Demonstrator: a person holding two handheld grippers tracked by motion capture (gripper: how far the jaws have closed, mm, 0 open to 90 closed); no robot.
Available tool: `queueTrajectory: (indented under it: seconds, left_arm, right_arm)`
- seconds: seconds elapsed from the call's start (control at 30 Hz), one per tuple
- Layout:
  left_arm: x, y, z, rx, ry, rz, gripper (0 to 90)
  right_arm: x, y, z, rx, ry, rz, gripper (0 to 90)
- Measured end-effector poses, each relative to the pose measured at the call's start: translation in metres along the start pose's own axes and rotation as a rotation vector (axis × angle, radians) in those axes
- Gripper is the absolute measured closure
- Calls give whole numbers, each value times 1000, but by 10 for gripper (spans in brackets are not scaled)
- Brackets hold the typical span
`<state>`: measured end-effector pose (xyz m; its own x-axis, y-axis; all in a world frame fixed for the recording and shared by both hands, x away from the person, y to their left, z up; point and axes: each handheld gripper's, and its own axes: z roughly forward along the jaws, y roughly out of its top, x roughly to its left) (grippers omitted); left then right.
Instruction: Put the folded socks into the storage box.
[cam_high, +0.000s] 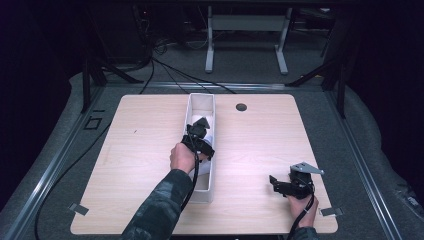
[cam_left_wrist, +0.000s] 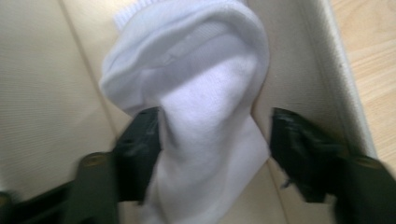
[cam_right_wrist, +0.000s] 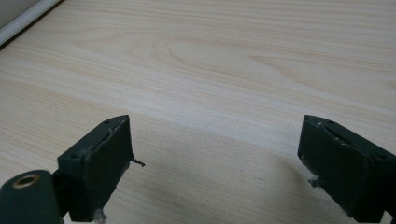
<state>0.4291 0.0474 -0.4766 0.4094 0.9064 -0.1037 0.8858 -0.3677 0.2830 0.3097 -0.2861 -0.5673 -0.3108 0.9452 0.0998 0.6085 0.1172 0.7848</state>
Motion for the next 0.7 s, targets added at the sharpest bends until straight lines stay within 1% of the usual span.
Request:
queueTrajectory:
  seconds: [0.03, 0.07, 0.1, 0.13, 0.23, 0.27, 0.33, 0.37, 0.4, 0.43, 0.5, 0.53, 0.57, 0.6, 0.67, 0.7]
  left_arm:
    - [0, 0, 0, 0, 0, 0, 302]
    - [2, 1, -5, -9, -13, -7, 294]
    - [2, 1, -5, -9, -13, -7, 286]
    - [5, 1, -10, -15, -10, -10, 268]
    - [7, 1, -17, -30, -11, -10, 249]
    - [7, 2, -19, -33, -11, -12, 237]
    - [8, 2, -24, -41, -10, -4, 215]
    - [8, 2, -24, -41, -10, -4, 206]
    - [9, 3, -31, -51, -14, -2, 195]
    - [9, 3, -31, -51, -14, -2, 188]
    - [12, 4, -40, -71, -19, 2, 168]
    - [13, 4, -44, -78, -20, 4, 158]
    - [13, 4, -44, -78, -20, 4, 155]
    - [16, 3, -50, -89, -19, 7, 153]
    - [19, 2, -57, -103, -26, 6, 149]
    - [19, 2, -57, -103, -26, 6, 146]
  right_arm:
    - [0, 0, 0, 3, 3, 0, 95]
    - [0, 0, 0, -1, -1, 1, 95]
    - [0, 0, 0, -1, -1, 1, 95]
    - [0, 0, 0, 7, 3, 0, 95]
    - [0, 0, 0, 0, -3, 1, 95]
    - [0, 0, 0, 8, -4, 0, 96]
    - [0, 0, 0, 5, 3, -2, 96]
    - [0, 0, 0, 5, 3, -2, 96]
    - [0, 0, 0, 9, -9, -2, 96]
    - [0, 0, 0, 9, -9, -2, 96]
    - [0, 0, 0, 8, 9, -3, 96]
    - [0, 0, 0, 6, 3, -3, 95]
    - [0, 0, 0, 6, 3, -3, 96]
    - [0, 0, 0, 6, 3, -3, 96]
    - [0, 0, 0, 7, 2, -5, 96]
    - [0, 0, 0, 7, 2, -5, 96]
